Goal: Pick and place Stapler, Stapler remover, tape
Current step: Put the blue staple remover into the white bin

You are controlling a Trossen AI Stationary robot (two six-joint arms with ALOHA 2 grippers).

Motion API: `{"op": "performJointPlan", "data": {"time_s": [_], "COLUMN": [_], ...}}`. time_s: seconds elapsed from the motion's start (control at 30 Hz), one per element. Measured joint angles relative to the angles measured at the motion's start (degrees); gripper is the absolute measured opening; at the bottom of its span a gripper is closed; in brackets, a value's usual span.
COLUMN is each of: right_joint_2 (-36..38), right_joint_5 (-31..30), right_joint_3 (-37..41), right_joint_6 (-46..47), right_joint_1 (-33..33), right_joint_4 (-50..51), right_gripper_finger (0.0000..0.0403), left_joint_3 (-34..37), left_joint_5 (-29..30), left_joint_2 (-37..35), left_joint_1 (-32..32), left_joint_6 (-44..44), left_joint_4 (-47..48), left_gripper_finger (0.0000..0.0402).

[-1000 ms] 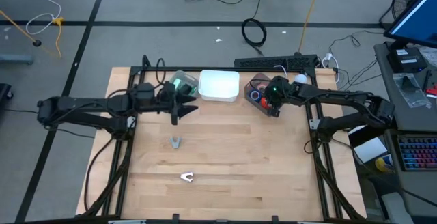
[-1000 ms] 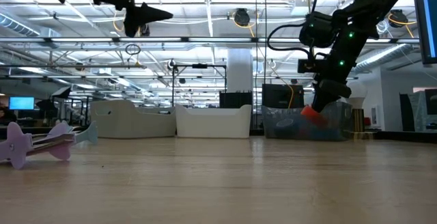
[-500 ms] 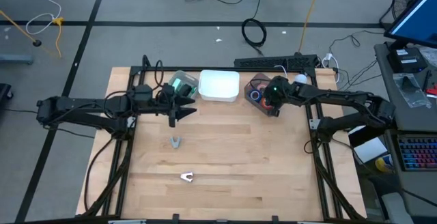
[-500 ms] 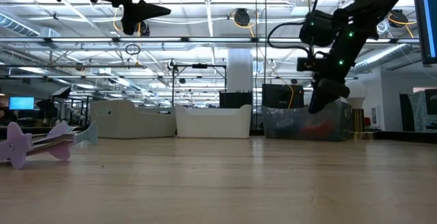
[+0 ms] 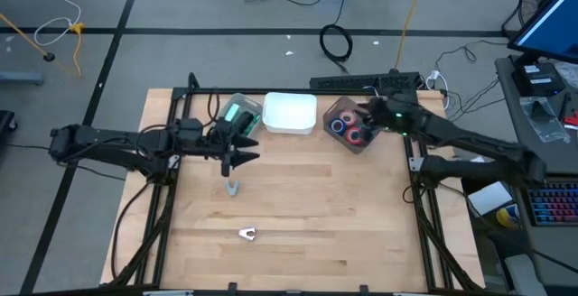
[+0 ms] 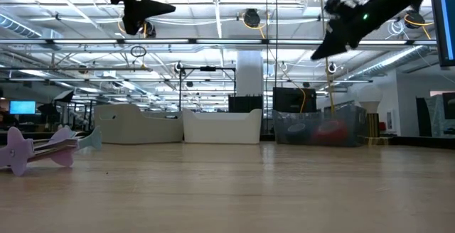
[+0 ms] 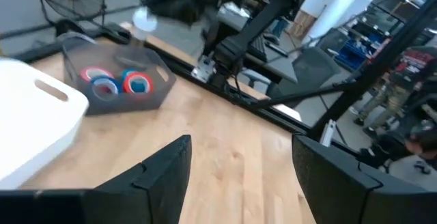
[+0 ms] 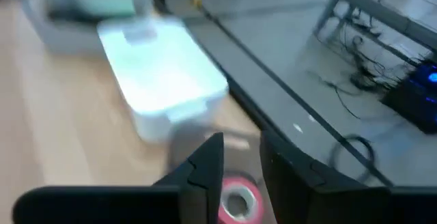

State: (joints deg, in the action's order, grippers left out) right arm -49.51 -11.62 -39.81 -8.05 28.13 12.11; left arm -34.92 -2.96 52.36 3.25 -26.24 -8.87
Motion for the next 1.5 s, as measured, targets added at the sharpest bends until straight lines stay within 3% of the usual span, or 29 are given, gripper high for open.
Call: {"op": "performJointPlan", "data": {"time_s": [0.2, 0.4, 0.67, 0.77, 0.97, 1.23, 1.5], "right_joint_2": [10.4, 17.4, 26.2, 29.3, 34.3, 36.1, 35.9], "right_joint_5": [7.2, 7.3, 7.3, 7.4, 7.7, 7.3, 7.2], "right_joint_3": [0.0, 0.0, 0.0, 0.0, 0.0, 0.0, 0.0], "right_joint_6": [7.4, 8.7, 10.4, 10.4, 10.8, 10.6, 10.4], "right_joint_1": [-2.8, -6.5, -8.5, -8.5, -8.5, -8.5, -8.5], "right_joint_4": [0.4, 1.6, 7.2, 9.6, 10.5, 10.5, 10.5], "right_gripper_finger": [0.0053, 0.0004, 0.0001, 0.0003, 0.0001, 0.0001, 0.0001], "left_joint_3": [0.0, 0.0, 0.0, 0.0, 0.0, 0.0, 0.0], "left_joint_5": [0.0, 2.4, 8.6, 8.9, 9.1, 7.4, 9.0], "left_joint_2": [0.1, 0.1, 0.5, 1.4, 5.5, 13.2, 14.8], "left_joint_1": [-3.6, -7.4, -12.8, -14.5, -16.5, -17.7, -16.2], "left_joint_6": [1.2, 4.7, 1.0, -5.4, -27.8, -52.8, -56.8], "left_joint_4": [0.6, 0.6, 2.7, 7.1, 19.0, 31.3, 29.4], "left_gripper_finger": [0.0253, 0.0253, 0.0253, 0.0253, 0.0253, 0.0253, 0.0253]}}
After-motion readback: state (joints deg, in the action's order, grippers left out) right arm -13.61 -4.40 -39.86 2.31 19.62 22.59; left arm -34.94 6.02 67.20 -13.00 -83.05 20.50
